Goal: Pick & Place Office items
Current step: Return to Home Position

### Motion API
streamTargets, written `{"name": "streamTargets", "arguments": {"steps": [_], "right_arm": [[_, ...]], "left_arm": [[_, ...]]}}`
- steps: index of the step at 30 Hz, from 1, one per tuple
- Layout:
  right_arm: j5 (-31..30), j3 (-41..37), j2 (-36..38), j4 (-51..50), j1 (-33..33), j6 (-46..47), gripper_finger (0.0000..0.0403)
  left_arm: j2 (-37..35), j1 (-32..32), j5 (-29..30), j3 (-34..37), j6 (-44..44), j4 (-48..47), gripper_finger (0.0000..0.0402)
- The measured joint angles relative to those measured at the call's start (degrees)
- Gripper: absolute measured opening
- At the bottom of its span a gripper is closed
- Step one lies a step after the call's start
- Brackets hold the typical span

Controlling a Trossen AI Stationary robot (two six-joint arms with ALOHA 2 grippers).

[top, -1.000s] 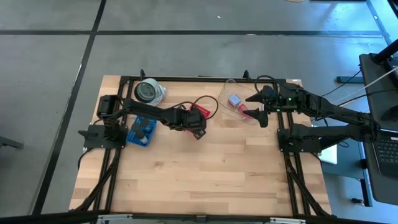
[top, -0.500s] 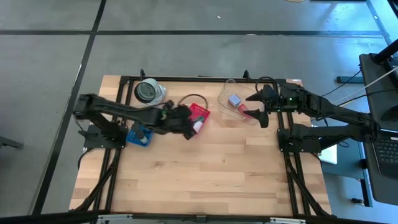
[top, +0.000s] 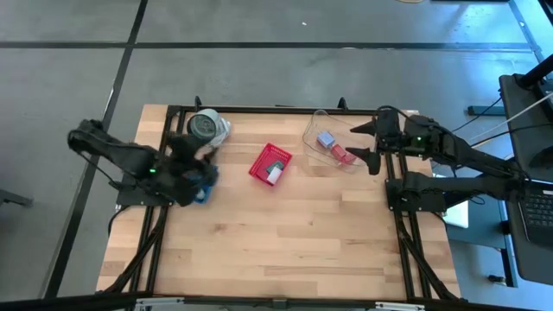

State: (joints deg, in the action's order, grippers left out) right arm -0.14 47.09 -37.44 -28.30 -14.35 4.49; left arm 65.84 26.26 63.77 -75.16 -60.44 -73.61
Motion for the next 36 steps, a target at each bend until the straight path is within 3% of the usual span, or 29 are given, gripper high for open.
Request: {"name": "streamTargets", "arguments": {"steps": [7,16,24,28,36], "right_arm": [[0.0,-6.8,4.5,0.2,0.0,2.3,0.0324],[2.0,-18.9,11.1,8.7,0.0,5.4,0.0324],[8.6,-26.4,14.6,17.0,0.0,2.5,0.0324],[10.1,-30.6,15.4,22.4,0.0,2.1,0.0324],[10.1,-38.9,15.5,33.2,0.0,2.5,0.0324]], "left_arm": [[-7.4,9.2,8.5,4.2,-19.5,-13.0,0.0161],[-15.2,15.4,11.5,17.6,-33.5,-13.3,0.0158],[-17.0,18.1,11.8,27.4,-44.7,-12.3,0.0157],[-16.8,19.7,11.8,31.9,-43.5,-6.2,0.0156],[-16.6,25.3,11.8,39.3,-29.2,11.8,0.0147]]}}
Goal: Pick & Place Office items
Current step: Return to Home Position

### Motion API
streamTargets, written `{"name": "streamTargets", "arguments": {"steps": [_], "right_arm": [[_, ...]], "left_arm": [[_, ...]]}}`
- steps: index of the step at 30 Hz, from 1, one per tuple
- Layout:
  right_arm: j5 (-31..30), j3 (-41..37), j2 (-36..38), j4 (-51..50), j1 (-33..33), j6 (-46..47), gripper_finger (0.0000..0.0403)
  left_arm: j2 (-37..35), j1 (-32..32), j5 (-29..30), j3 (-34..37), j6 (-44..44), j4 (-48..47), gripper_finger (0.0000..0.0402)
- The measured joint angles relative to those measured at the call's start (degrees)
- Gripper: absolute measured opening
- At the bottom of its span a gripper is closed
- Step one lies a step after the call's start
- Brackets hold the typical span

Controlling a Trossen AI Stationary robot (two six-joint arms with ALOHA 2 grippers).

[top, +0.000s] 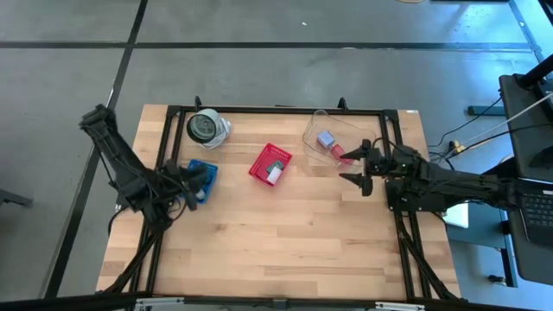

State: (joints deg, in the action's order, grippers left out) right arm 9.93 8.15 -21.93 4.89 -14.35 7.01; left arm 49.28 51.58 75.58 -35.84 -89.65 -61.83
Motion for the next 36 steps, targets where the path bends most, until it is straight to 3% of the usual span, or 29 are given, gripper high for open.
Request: {"name": "streamTargets", "arguments": {"steps": [17,22,31,36], "right_arm": [[0.4,-7.4,-0.1,9.2,0.0,-4.2,0.0324],[3.0,-7.3,0.0,9.6,0.0,-4.9,0.0324],[1.0,-7.3,0.0,9.1,0.0,1.7,0.0324],[1.0,-7.3,0.0,9.1,0.0,1.4,0.0324]], "left_arm": [[6.1,7.2,1.9,2.2,29.8,27.4,0.0123],[9.8,7.8,1.8,2.2,27.7,28.0,0.0116],[17.8,7.9,5.4,2.2,17.2,29.8,0.0111],[22.2,7.9,3.2,2.2,19.8,37.7,0.0111]]}}
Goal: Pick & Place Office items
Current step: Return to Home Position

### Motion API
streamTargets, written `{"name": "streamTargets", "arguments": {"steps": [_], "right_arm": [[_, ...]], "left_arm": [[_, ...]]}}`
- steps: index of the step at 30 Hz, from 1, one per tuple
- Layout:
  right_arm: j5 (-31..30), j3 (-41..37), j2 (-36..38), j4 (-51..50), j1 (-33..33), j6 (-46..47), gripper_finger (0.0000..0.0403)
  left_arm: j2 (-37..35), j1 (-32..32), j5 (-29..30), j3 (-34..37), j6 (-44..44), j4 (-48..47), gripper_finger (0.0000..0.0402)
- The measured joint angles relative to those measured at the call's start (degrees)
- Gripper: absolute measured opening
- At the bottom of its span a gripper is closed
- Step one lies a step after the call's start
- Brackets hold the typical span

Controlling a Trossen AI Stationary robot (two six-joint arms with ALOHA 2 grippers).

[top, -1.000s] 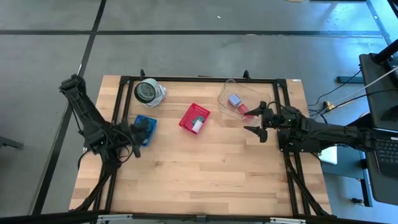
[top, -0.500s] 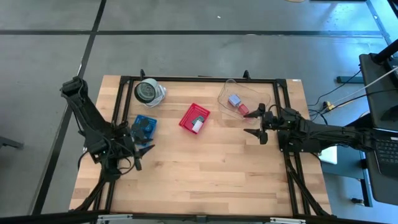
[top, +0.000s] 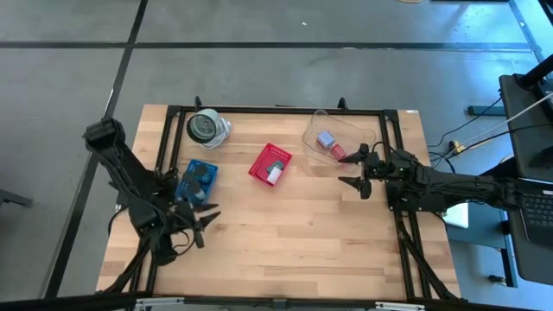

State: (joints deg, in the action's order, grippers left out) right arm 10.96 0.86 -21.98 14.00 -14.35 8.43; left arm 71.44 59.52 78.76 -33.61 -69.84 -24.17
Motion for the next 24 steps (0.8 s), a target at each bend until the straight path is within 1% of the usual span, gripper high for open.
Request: {"name": "streamTargets", "arguments": {"steps": [3,5,8,10,12,15,20,22,24], "right_arm": [[0.0,0.0,0.0,0.0,0.0,-0.3,0.0324],[0.0,0.0,0.0,0.0,0.0,0.1,0.0324],[0.0,0.0,0.0,0.0,0.0,0.0,0.0324],[0.0,0.0,0.0,0.0,0.0,0.0,0.0324],[0.0,0.0,0.0,0.0,0.0,-0.1,0.0324],[0.0,0.0,0.0,0.0,0.0,-0.1,0.0324],[0.0,0.1,0.0,0.0,0.0,-0.1,0.0324],[0.0,0.1,0.0,0.0,0.0,-0.1,0.0324],[0.0,0.1,0.0,0.0,0.0,-0.1,0.0324]], "left_arm": [[0.9,-1.1,-1.1,0.0,3.2,4.4,0.0111],[0.6,-3.1,-1.1,0.0,5.7,6.6,0.0111],[-0.2,-7.7,-2.6,0.0,10.3,9.9,0.0111],[-0.6,-11.8,-5.5,0.0,13.3,13.1,0.0111],[-0.6,-16.2,-10.9,0.0,17.8,17.5,0.0111],[-0.4,-22.5,-20.1,0.0,27.1,24.0,0.0111],[-0.5,-30.5,-35.1,0.0,42.8,29.0,0.0111],[-2.7,-32.7,-40.3,0.9,48.8,30.0,0.0111],[-6.6,-34.7,-45.0,3.4,53.9,34.1,0.0111]]}}
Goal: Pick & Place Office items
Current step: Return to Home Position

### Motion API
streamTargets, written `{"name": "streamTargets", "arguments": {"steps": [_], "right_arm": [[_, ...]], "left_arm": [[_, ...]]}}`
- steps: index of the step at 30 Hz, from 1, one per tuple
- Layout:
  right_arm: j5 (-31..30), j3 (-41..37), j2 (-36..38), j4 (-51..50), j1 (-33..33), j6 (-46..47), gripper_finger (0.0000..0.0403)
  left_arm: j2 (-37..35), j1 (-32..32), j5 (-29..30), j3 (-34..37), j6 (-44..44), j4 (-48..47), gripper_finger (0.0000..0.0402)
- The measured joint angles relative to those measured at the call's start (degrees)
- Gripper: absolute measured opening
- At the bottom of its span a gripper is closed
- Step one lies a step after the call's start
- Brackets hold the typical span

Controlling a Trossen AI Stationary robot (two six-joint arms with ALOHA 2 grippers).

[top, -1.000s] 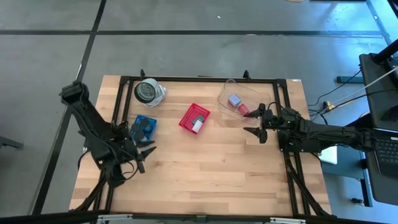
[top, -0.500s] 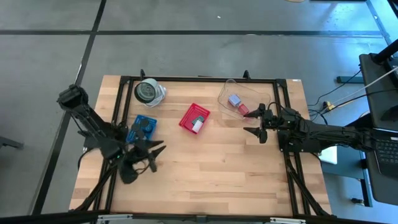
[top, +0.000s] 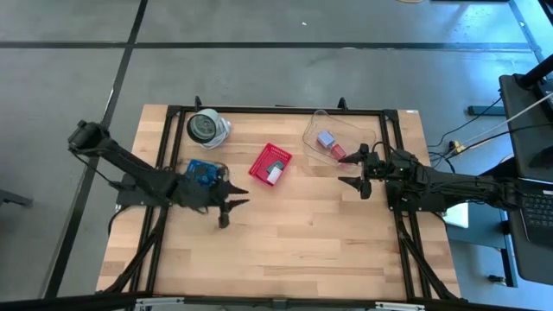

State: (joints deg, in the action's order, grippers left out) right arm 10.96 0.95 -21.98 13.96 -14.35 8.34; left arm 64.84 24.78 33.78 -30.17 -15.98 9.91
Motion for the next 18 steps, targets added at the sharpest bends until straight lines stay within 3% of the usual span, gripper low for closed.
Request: {"name": "streamTargets", "arguments": {"steps": [5,11,18], "right_arm": [[0.0,0.0,0.0,-0.2,0.0,0.0,0.0324],[0.0,0.0,0.0,-0.3,0.0,0.0,0.0324],[0.0,0.0,0.0,-0.3,0.0,0.0,0.0324]], "left_arm": [[-10.4,-4.0,-5.3,8.5,4.6,7.1,0.0111],[-23.5,-6.2,-5.6,18.6,4.7,9.9,0.0111],[-36.2,-6.1,-7.7,25.0,4.8,9.8,0.0111]]}}
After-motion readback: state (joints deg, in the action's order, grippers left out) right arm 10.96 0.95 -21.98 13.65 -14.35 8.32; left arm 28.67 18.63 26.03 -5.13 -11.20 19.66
